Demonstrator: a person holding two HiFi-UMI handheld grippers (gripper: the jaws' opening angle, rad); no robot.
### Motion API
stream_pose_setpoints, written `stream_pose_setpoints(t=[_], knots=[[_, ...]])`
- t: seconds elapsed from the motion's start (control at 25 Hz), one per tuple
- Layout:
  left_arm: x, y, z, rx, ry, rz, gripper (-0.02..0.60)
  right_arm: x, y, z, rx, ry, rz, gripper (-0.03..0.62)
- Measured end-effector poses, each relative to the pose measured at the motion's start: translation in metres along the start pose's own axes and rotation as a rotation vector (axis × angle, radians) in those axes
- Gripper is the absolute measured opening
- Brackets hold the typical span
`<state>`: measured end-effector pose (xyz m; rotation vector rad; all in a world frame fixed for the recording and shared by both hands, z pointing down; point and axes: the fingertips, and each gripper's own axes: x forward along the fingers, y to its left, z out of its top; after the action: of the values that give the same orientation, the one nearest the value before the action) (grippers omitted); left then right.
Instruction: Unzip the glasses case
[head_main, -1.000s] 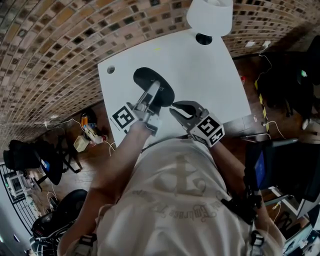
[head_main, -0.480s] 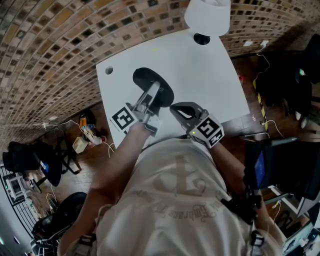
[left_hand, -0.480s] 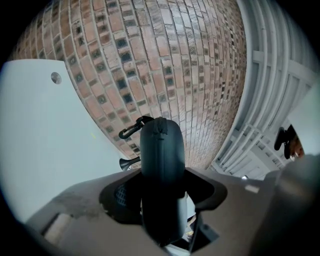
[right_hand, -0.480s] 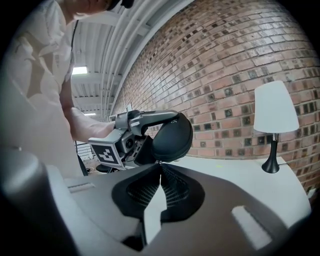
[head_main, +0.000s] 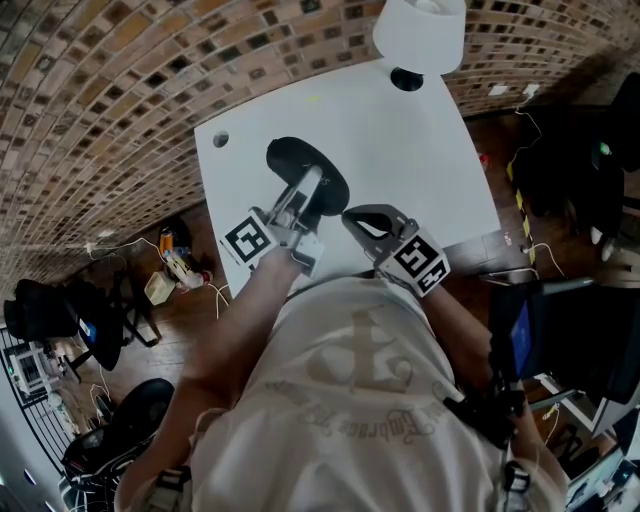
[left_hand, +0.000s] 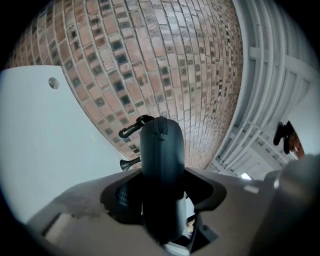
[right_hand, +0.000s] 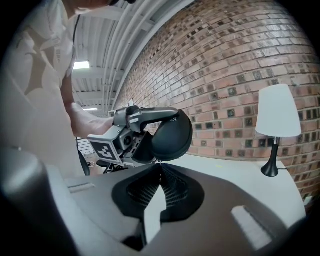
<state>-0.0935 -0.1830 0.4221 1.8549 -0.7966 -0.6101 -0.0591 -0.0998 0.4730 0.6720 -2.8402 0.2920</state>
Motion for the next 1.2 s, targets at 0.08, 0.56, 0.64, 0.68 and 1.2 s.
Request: stream_pose_setpoints(t=[0.08,0.56,0.64,0.68,1.2], knots=[[-0.001,-0.001,0.0,0.004,0.006,0.001,0.244,0.0,0.0,0.0,-0.004,0.004,-0.003,0.009],[-0.006,0.001,-0.003,0.019,0.012,0.015,0.238,-0.004,-0.006,-0.002,-0.024,0.015,-0.042,0.009],[-0.006,0.002,-0.004,0.021,0.02,0.017,0.239,-0.004,-0.007,-0.003,-0.032,0.019,-0.047,0.009],[-0.006,0.002,-0.004,0.026,0.024,0.018,0.239,-0.004,-0.007,-0.003,-0.04,0.021,-0.049,0.009],[-0.016,0.009,-0.011,0.12,0.177,0.074,0.239,-0.001,-0.012,-0.004,-0.092,0.063,-0.065,0.009]])
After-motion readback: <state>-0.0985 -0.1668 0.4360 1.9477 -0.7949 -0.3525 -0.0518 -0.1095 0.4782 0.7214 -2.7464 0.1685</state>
